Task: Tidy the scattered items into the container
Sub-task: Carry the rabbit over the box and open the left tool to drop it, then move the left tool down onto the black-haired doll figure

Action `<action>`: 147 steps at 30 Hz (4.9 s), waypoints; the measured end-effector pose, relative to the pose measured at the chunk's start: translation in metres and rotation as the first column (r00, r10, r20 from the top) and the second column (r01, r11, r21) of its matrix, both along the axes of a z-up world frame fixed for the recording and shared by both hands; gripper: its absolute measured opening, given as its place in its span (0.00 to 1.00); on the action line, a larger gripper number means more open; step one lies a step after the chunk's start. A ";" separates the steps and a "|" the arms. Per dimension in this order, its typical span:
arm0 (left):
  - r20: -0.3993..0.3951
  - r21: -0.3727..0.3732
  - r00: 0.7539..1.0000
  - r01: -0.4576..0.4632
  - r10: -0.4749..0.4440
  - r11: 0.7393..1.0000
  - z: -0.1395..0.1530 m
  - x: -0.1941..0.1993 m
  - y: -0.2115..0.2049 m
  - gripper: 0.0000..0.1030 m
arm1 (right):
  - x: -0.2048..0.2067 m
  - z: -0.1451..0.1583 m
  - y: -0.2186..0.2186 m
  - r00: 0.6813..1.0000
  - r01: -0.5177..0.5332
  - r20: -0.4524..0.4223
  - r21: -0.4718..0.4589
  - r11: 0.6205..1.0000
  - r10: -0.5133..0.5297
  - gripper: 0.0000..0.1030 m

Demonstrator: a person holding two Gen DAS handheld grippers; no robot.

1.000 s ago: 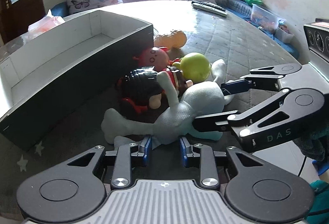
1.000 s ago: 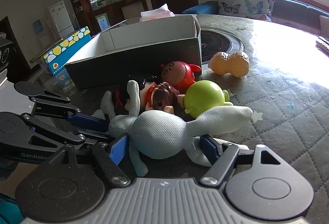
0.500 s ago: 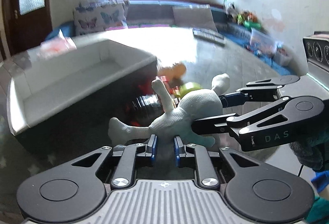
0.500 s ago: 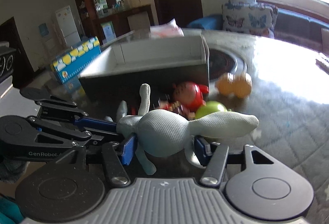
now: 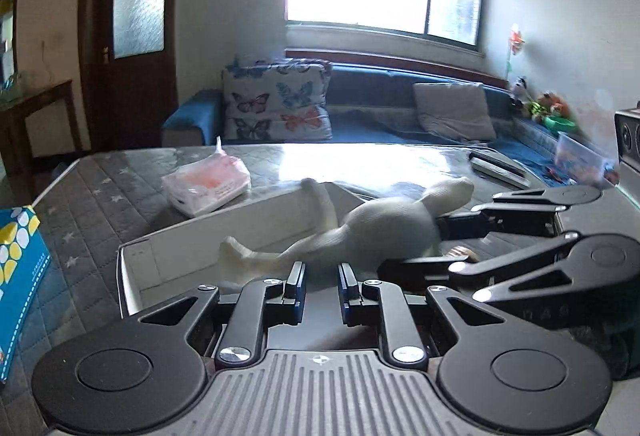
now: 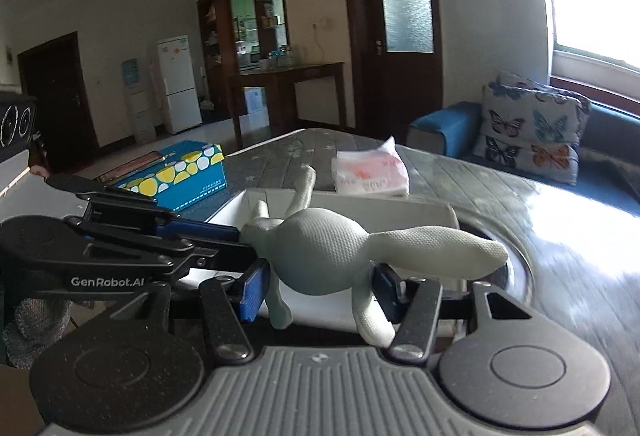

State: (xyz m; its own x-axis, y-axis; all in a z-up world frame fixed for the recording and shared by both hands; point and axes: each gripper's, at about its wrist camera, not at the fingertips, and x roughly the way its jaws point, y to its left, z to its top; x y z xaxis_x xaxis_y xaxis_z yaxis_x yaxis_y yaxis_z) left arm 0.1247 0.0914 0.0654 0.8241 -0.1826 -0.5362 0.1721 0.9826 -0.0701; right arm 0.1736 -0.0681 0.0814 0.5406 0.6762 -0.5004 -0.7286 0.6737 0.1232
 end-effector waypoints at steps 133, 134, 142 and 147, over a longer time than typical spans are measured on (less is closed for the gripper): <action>-0.350 -0.163 0.923 0.105 -0.157 0.981 -0.064 -0.052 -0.066 0.33 | -0.110 -0.078 -0.069 0.990 0.092 -0.080 -0.245 0.965 -0.115 0.84; -0.345 -0.174 0.925 0.101 -0.157 0.979 -0.063 -0.052 -0.063 0.33 | -0.110 -0.078 -0.070 0.990 0.094 -0.081 -0.242 0.966 -0.117 0.84; -0.340 -0.290 0.928 0.049 -0.151 0.956 -0.060 -0.042 -0.048 0.33 | -0.114 -0.076 -0.070 0.992 0.068 -0.091 -0.227 0.971 -0.091 0.84; -0.347 -0.316 0.923 0.052 -0.166 0.948 -0.062 -0.035 -0.050 0.33 | -0.123 -0.074 -0.070 0.994 0.031 -0.099 -0.228 0.973 -0.055 0.84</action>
State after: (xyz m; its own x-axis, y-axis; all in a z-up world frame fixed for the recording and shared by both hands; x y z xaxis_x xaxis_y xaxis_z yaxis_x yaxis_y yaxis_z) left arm 0.0892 0.0411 0.0035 0.5471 -0.4562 -0.7018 0.1828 0.8833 -0.4317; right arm 0.0505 -0.1381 0.0074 0.5039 0.5165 -0.6923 -0.6898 0.7231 0.0375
